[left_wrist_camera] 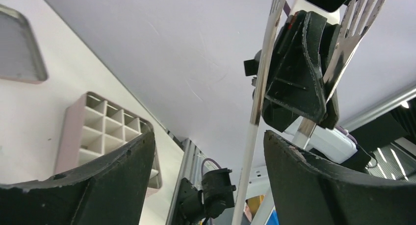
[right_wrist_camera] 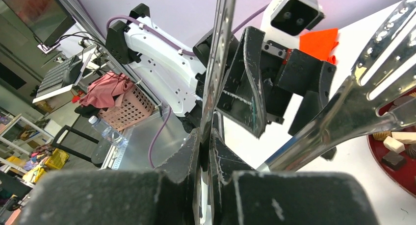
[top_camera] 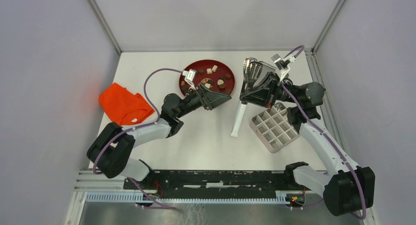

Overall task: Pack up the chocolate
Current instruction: Pick up the clamp at the center of the board.

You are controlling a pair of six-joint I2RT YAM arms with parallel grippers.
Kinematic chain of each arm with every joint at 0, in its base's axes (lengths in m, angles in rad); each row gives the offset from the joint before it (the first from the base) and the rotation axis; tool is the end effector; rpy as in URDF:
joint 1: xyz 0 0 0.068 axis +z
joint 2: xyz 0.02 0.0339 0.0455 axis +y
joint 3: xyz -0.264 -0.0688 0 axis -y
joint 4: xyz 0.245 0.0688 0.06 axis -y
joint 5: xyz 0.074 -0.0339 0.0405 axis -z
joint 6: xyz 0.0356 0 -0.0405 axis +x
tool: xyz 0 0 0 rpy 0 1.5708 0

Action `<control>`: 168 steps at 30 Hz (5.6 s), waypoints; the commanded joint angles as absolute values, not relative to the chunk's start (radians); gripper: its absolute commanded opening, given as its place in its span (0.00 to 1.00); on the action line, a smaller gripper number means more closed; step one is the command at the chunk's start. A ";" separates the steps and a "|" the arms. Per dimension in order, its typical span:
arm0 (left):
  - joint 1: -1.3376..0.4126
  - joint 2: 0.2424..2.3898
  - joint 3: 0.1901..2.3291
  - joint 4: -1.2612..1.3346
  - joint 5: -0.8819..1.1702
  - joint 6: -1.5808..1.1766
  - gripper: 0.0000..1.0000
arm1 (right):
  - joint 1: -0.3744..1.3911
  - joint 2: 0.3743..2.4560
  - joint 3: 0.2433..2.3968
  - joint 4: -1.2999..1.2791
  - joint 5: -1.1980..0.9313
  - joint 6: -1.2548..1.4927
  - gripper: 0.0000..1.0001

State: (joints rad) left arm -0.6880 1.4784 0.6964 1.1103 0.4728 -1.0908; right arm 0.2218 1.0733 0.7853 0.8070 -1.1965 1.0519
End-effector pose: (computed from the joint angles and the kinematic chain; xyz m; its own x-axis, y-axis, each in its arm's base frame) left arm 0.2306 -0.2105 0.2804 -0.6818 -0.4618 -0.5674 0.6358 0.0096 -0.7718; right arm 0.2088 0.0811 0.3766 -0.5145 0.2094 -0.8315 -0.8510 -0.0060 0.5251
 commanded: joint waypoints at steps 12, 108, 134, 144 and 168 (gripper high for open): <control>-0.659 1.089 0.634 0.849 0.658 -0.756 1.00 | 0.210 1.066 0.803 0.872 -1.225 1.024 0.00; -1.001 1.618 0.757 1.482 0.172 -0.766 0.49 | 0.215 1.067 0.776 0.870 -1.154 1.029 0.04; -0.999 1.601 0.736 1.483 0.165 -0.804 0.49 | 0.205 1.060 0.795 0.800 -1.166 0.965 0.21; -0.996 1.600 0.736 1.492 0.172 -0.831 0.48 | 0.203 1.057 0.804 0.794 -1.171 0.956 0.31; -0.963 1.607 0.737 1.474 0.223 -0.906 0.46 | 0.186 1.076 0.816 0.722 -1.155 0.907 0.43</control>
